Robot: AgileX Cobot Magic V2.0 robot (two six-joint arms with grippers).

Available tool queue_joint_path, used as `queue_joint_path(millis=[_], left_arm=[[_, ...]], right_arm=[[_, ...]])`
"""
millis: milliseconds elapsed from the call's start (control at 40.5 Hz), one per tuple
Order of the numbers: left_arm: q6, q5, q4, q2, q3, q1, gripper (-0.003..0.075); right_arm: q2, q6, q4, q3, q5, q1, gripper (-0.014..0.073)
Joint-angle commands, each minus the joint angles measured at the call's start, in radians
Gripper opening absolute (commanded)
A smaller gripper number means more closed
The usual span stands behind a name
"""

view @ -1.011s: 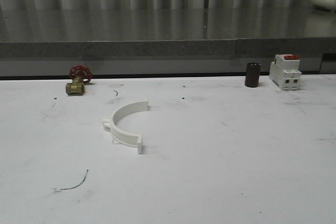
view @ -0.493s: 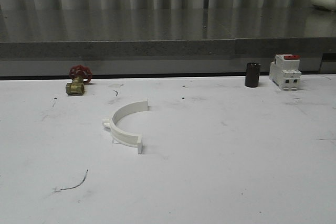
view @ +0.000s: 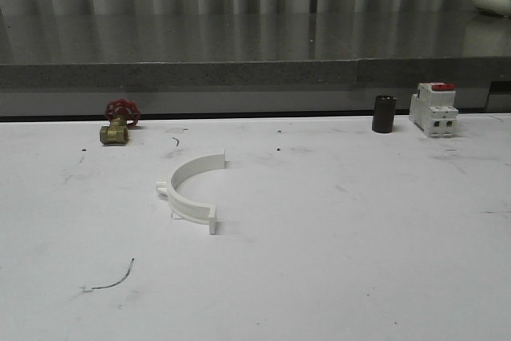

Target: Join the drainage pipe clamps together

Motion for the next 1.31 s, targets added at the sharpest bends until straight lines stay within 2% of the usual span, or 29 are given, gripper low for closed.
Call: queue_joint_path(millis=[0,222,395,641,888,1283], left_arm=[[-0.003,-0.075,0.008,0.009,-0.026,0.002,-0.0020],[-0.003,-0.075,0.008,0.009,-0.026,0.002,-0.0020],[-0.003,-0.075,0.008,0.009,-0.026,0.002,-0.0020],[-0.003,-0.075,0.008,0.009,-0.026,0.002,-0.0020],[-0.003,-0.075,0.008,0.009,-0.026,0.002,-0.0020],[-0.003,-0.075,0.008,0.009,-0.026,0.002,-0.0020]], right_arm=[[-0.057,-0.013,-0.018,-0.029,0.011,-0.008,0.0209],[-0.057,-0.013,-0.029,-0.039,0.018,-0.008,0.0144],[-0.060,-0.013,-0.037,-0.069,0.023,-0.008,0.0143],[-0.081,-0.001,-0.035,-0.152,0.122,0.026,0.0143],[-0.120,0.150,-0.100,-0.171,0.192,0.146,0.0143],[-0.118,0.274,-0.044,-0.152,0.203,0.447,0.0143]])
